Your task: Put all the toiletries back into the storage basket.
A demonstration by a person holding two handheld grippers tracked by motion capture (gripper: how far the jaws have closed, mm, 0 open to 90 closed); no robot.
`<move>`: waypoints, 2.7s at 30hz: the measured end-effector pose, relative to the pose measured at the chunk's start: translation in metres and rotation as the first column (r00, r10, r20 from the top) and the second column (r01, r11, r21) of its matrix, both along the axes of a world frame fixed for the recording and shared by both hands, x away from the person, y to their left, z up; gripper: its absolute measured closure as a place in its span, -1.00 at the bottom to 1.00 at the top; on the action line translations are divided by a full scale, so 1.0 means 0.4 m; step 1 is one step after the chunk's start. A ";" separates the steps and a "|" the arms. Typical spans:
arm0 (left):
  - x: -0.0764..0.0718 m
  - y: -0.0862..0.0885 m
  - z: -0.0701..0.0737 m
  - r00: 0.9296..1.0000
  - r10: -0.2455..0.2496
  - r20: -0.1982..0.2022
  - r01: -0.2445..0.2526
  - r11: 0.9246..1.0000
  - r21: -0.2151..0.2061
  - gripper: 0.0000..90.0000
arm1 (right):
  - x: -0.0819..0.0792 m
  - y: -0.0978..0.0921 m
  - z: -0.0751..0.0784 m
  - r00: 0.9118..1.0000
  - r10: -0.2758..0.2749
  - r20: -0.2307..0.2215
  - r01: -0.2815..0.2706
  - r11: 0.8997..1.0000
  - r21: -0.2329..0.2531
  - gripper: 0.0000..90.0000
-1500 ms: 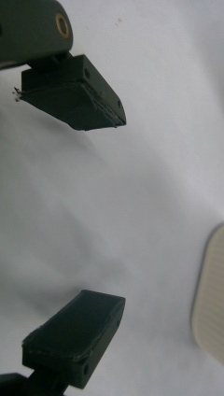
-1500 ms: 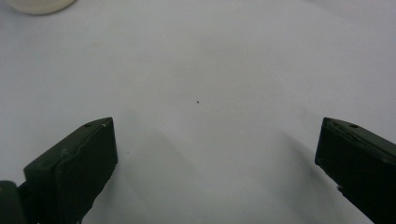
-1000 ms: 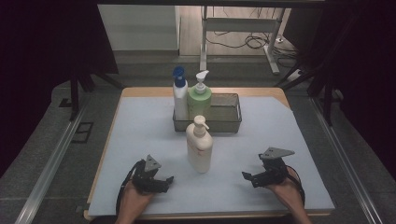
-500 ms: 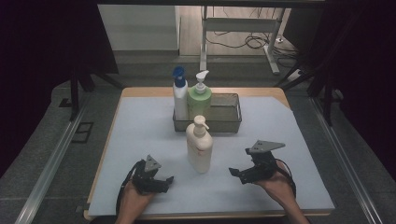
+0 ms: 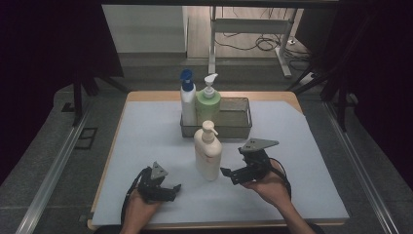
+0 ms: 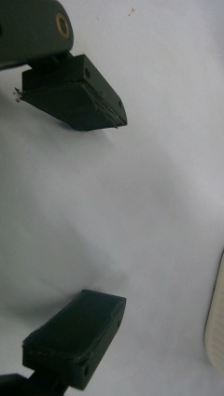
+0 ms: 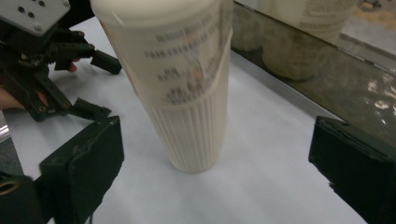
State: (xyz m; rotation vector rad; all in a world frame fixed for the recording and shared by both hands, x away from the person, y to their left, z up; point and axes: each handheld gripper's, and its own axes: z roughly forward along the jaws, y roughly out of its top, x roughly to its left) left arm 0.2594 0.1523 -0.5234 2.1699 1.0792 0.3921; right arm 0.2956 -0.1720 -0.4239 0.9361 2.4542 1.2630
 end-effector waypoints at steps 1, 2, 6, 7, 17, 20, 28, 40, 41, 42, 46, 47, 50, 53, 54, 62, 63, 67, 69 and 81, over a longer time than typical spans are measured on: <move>0.000 0.000 0.000 1.000 0.000 0.000 0.000 1.000 0.000 -0.73 | 0.002 0.008 0.004 1.000 0.001 0.002 -0.001 1.000 -0.002 -0.90; 0.000 0.000 0.000 1.000 0.000 0.000 0.000 1.000 0.000 -0.73 | 0.003 0.016 0.007 1.000 0.002 0.004 -0.002 1.000 -0.003 -0.88; 0.000 0.000 0.000 1.000 -0.001 -0.001 0.001 1.000 0.001 -0.73 | 0.011 0.045 0.018 1.000 -0.005 0.015 0.005 1.000 -0.011 -0.81; 0.000 0.000 0.000 1.000 -0.001 -0.001 0.001 1.000 0.000 -0.73 | 0.013 0.053 0.020 1.000 -0.005 0.018 0.005 1.000 -0.011 -0.79; 0.000 0.000 0.000 1.000 -0.001 -0.001 0.001 1.000 0.001 -0.73 | 0.027 0.125 0.022 0.999 -0.008 0.041 0.008 1.000 -0.017 -0.68; 0.000 0.000 0.000 1.000 0.000 0.000 0.000 1.000 0.001 -0.73 | 0.031 0.143 0.020 0.999 -0.018 0.050 0.019 1.000 -0.020 -0.63; 0.000 0.000 0.000 1.000 0.000 0.000 0.000 1.000 0.001 -0.73 | 0.036 0.176 0.011 0.994 -0.047 0.098 0.050 0.998 -0.029 -0.45; 0.000 0.000 0.000 1.000 0.000 0.001 0.000 1.000 0.001 -0.73 | 0.052 0.160 0.014 0.993 -0.067 0.102 0.070 0.997 -0.021 -0.21; 0.000 0.000 0.000 1.000 -0.001 0.001 0.001 1.000 0.002 -0.73 | 0.057 0.156 0.016 0.994 -0.062 0.091 0.064 0.998 -0.018 -0.21; 0.000 0.000 0.000 1.000 -0.001 0.001 0.001 1.000 0.001 -0.73 | 0.060 0.153 0.016 0.995 -0.053 0.089 0.055 0.998 -0.020 -0.21; 0.000 0.000 0.000 1.000 0.000 0.001 0.000 1.000 0.001 -0.73 | 0.056 0.157 0.016 0.994 -0.033 0.100 0.037 0.999 -0.034 -0.20; 0.000 0.000 0.000 1.000 -0.001 0.001 0.001 1.000 0.001 -0.73 | 0.055 0.158 0.017 0.994 -0.029 0.103 0.033 0.999 -0.039 -0.20; 0.000 0.000 0.000 1.000 0.000 0.001 0.000 1.000 0.001 -0.73 | 0.056 0.157 0.018 0.995 -0.026 0.098 0.030 0.999 -0.039 -0.19; 0.000 0.000 0.000 1.000 0.000 0.000 0.000 1.000 0.001 -0.73 | 0.055 0.154 0.021 0.996 -0.020 0.086 0.024 0.999 -0.041 -0.18; 0.000 0.000 0.000 1.000 0.000 0.000 0.000 1.000 0.001 -0.73 | 0.054 0.152 0.024 0.997 -0.017 0.081 0.020 0.999 -0.042 -0.18; 0.000 0.000 0.000 1.000 0.001 0.000 -0.001 1.000 0.000 -0.73 | 0.049 0.125 0.058 0.998 -0.008 0.062 0.010 1.000 -0.027 -0.18; 0.000 0.000 0.000 1.000 0.001 0.000 -0.001 1.000 0.000 -0.73 | 0.049 0.120 0.064 0.998 -0.012 0.065 0.014 1.000 -0.028 -0.18; 0.000 0.000 0.000 1.000 0.000 -0.002 0.000 1.000 0.002 -0.73 | 0.049 0.099 0.084 0.998 -0.020 0.061 0.022 0.999 -0.028 -0.18; 0.000 0.000 0.001 1.000 0.000 -0.002 0.000 1.000 0.002 -0.73 | 0.049 0.089 0.093 0.998 -0.024 0.060 0.026 0.999 -0.028 -0.18; 0.000 0.000 0.000 1.000 0.000 -0.002 0.000 1.000 -0.001 -0.73 | 0.065 0.030 0.145 0.997 -0.056 0.049 0.058 0.998 -0.035 -0.18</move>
